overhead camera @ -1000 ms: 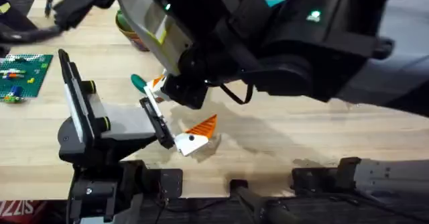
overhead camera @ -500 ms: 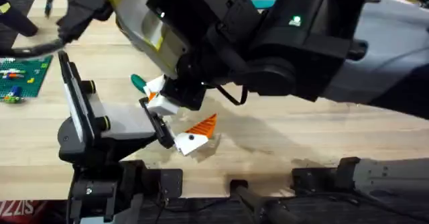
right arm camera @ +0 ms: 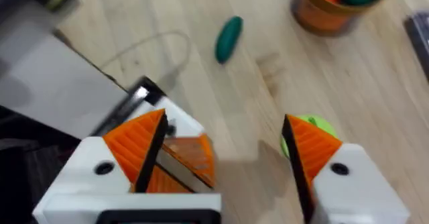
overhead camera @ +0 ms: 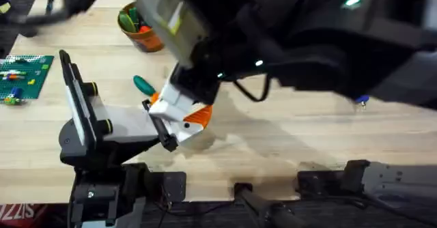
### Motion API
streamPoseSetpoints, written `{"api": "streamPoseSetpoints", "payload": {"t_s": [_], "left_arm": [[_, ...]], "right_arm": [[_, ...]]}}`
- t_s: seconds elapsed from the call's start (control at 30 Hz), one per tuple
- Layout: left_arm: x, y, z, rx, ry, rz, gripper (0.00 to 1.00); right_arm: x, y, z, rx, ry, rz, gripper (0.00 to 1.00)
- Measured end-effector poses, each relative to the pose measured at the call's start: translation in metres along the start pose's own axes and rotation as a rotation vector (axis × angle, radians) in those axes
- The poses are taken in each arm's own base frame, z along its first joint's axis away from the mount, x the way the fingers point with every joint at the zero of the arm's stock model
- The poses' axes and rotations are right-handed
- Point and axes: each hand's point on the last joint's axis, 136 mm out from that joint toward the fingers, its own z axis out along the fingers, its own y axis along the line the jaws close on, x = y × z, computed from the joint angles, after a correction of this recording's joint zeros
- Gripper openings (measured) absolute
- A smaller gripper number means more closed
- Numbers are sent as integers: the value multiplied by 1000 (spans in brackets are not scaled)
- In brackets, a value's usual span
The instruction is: Pick up the gripper from the table and insert it into the empty holder that is missing its gripper. Then pick up a screw, insert it into the mounting hole, and use the screwdriver to tighten it. Finally, clean up the table by picking up the vegetable and placing it into the bucket.
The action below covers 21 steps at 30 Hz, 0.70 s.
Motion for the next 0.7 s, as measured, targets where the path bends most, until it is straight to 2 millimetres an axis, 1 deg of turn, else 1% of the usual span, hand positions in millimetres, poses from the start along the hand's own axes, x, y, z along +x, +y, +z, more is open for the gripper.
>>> {"api": "streamPoseSetpoints", "payload": {"t_s": [0.07,0.17,0.27,0.37,0.47,0.53,0.63,0.7], "left_arm": [[0,0,0,0,0,0,204],[0,0,0,0,0,1,98],[0,0,0,0,0,0,72],[0,0,0,0,0,0,41],[0,0,0,0,0,0,16],[0,0,0,0,0,0,16],[0,0,0,0,0,0,15],[0,0,0,0,0,0,14]], "right_arm": [[5,-13,-11,33,13,32,994],[18,-40,-35,104,41,99,994],[40,-74,-62,186,88,204,994],[73,-113,-89,279,157,343,993],[111,-147,-113,369,235,492,993],[130,-166,-127,419,262,575,993],[152,-192,-147,492,268,679,994],[171,-206,-158,536,278,747,994]]}}
